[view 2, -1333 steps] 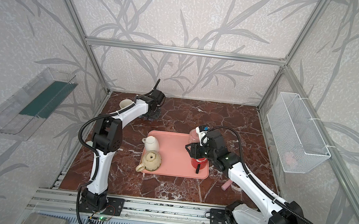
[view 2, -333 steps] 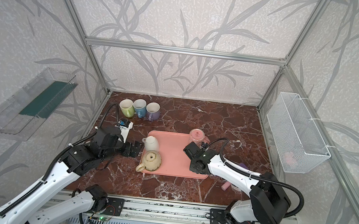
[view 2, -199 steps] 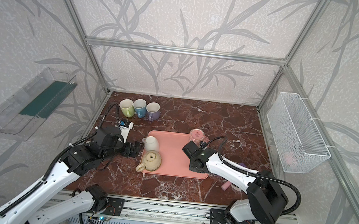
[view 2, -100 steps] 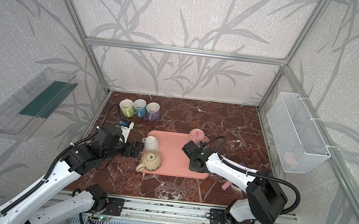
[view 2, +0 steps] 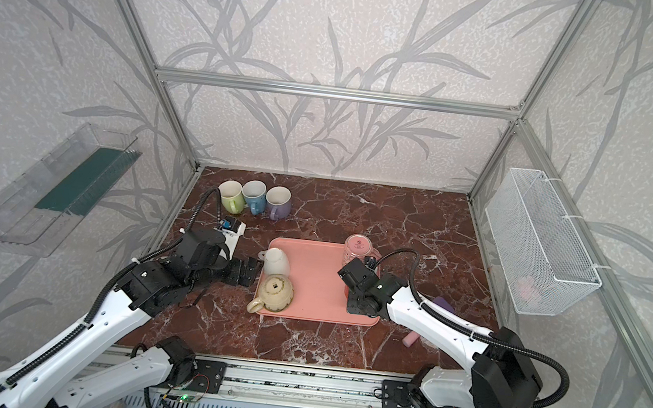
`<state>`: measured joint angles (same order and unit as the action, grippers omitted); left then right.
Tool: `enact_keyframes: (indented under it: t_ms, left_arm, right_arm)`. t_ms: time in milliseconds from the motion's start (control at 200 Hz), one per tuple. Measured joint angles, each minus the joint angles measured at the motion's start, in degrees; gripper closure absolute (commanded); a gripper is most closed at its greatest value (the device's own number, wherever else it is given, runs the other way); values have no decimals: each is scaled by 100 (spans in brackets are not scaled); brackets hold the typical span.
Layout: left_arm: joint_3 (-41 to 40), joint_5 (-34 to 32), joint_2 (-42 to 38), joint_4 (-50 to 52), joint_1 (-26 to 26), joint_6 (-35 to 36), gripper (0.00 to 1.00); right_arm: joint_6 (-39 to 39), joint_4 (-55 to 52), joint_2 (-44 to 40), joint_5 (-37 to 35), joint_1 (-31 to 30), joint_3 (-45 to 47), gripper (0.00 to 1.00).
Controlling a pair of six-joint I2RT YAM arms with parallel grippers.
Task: Turn the mug right side up
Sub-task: Pick up the mug from the tray.
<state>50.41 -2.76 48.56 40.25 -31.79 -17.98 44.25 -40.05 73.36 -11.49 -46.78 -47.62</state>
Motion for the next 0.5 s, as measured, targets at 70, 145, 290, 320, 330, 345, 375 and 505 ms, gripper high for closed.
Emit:
enact_keyframes:
  t_ms: [70,145,290,320,330,345,375,505]
  left_arm:
    - [0,37,42,-2,0,-48,1]
    - [0,101,83,-7,0,-116,1]
    - [-9,223,129,-63,0,-269,1]
    - [-26,269,127,-114,0,-308,1]
    - [-35,282,125,-131,0,-326,1]
    - [-46,306,125,-149,0,-345,1]
    - [-81,356,125,-205,-2,-396,1]
    - [-345,575,90,-461,-2,-632,1]
  right_arm:
    - [-105,66,-251,105,0,144,100]
    - [-190,129,-520,201,0,313,100]
    - [-334,225,-946,374,0,605,100]
    - [-372,249,-1034,422,0,656,100]
    - [-385,256,-1067,437,0,671,100]
    - [-396,262,-1104,461,0,688,100]
    - [-431,275,-1185,505,0,719,100]
    - [-573,446,-1626,710,0,887,100]
